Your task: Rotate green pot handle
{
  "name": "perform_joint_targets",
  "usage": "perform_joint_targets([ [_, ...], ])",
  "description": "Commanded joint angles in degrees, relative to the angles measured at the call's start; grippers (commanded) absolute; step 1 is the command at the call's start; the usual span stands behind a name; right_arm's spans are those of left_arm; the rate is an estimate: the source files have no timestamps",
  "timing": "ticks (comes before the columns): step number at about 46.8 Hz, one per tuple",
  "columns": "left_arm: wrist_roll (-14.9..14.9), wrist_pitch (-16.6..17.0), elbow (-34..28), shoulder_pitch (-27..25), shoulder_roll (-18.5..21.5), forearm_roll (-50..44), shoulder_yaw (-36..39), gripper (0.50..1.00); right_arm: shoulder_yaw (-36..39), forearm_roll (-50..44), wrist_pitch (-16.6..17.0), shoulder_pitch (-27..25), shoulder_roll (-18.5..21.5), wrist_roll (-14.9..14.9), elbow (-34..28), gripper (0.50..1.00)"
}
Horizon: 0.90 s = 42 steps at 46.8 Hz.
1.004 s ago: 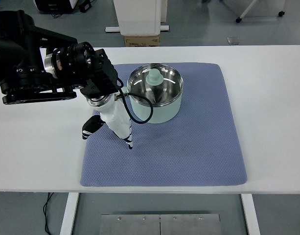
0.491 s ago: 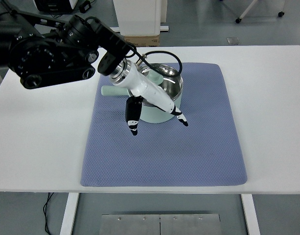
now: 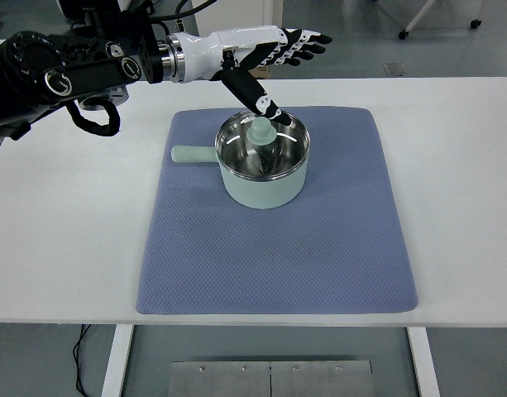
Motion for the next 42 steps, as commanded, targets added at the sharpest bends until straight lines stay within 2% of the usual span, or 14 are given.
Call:
perform_joint_targets([
  [1,0.0,2.46,0.33,1.0,1.53,-0.48,-0.14,1.0,0.0,0.0,-0.01,0.0,0.0,0.0,0.0,1.0],
  [9,0.0,3.44,2.96,4.69,3.82,-3.9,-3.21,1.0,0.0,0.0,-0.01,0.0,0.0,0.0,0.0,1.0],
  [17,0.35,2.82,8.94,11.55,6.02,-7.86,-11.56,1.0,0.0,0.0,-0.01,0.0,0.0,0.0,0.0,1.0],
  [27,0.79,2.82,10.79,17.26,8.04,-9.09,-18.33,1.0,0.0,0.0,-0.01,0.0,0.0,0.0,0.0,1.0],
  [42,4.74,2.91,16.59,25.08,7.34,-21.74,-23.16,1.0,0.0,0.0,-0.01,0.0,0.0,0.0,0.0,1.0],
])
